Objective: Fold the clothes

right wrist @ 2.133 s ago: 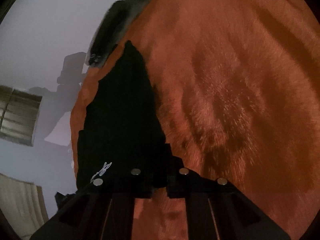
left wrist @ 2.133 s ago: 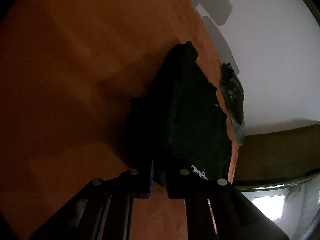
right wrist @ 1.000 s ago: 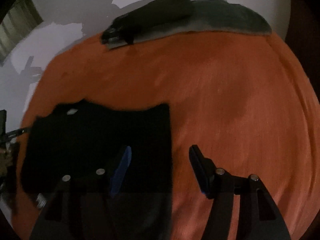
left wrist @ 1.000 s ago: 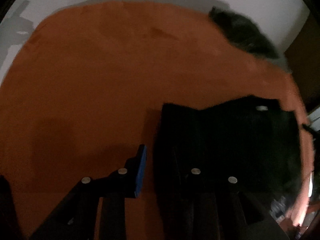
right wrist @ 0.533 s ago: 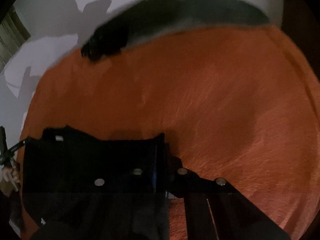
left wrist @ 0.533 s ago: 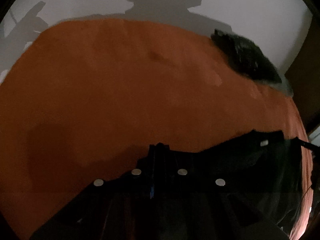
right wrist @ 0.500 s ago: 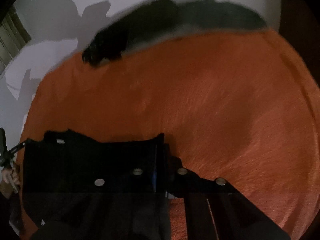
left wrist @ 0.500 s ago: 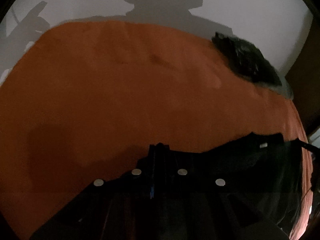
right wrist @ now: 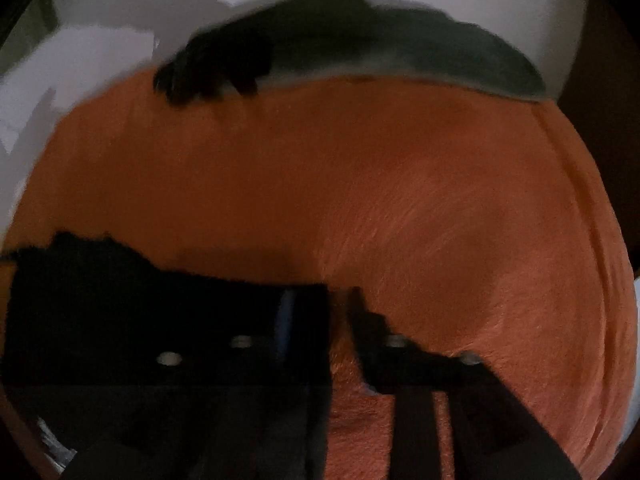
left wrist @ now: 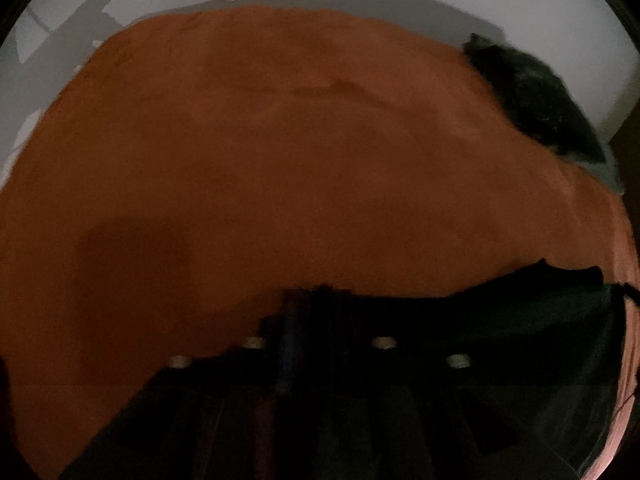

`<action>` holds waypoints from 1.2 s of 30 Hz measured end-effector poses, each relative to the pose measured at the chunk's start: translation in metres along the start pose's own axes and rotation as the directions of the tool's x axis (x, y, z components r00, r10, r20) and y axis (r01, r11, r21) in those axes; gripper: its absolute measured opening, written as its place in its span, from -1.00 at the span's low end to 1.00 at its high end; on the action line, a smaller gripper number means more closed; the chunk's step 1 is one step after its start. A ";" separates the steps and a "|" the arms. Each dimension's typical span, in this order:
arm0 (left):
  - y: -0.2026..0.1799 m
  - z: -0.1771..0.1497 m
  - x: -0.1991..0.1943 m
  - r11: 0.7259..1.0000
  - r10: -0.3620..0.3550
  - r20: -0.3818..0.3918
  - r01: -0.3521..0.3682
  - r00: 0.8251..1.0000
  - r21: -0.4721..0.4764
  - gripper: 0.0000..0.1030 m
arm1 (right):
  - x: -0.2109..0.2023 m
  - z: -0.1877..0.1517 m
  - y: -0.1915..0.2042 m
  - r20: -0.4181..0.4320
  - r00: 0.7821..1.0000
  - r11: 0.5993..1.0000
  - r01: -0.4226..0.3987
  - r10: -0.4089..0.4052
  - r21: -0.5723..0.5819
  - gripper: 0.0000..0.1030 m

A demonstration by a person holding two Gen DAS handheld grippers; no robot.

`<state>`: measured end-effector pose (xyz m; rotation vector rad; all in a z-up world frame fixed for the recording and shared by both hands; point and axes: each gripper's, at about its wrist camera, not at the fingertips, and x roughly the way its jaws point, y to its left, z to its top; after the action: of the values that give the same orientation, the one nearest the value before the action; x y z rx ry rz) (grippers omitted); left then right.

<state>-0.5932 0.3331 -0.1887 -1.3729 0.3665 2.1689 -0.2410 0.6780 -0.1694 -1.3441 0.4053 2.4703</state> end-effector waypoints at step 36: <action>-0.090 -0.340 -0.041 0.449 -0.776 0.081 0.637 0.626 -0.627 0.35 | 0.063 0.020 0.318 -0.428 0.896 0.243 -0.392 -0.120 -0.888 0.21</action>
<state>-0.2735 0.2259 -0.2976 -1.6809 -0.8242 1.4079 -0.4128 0.4030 -0.1795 -2.3685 -1.3226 2.5224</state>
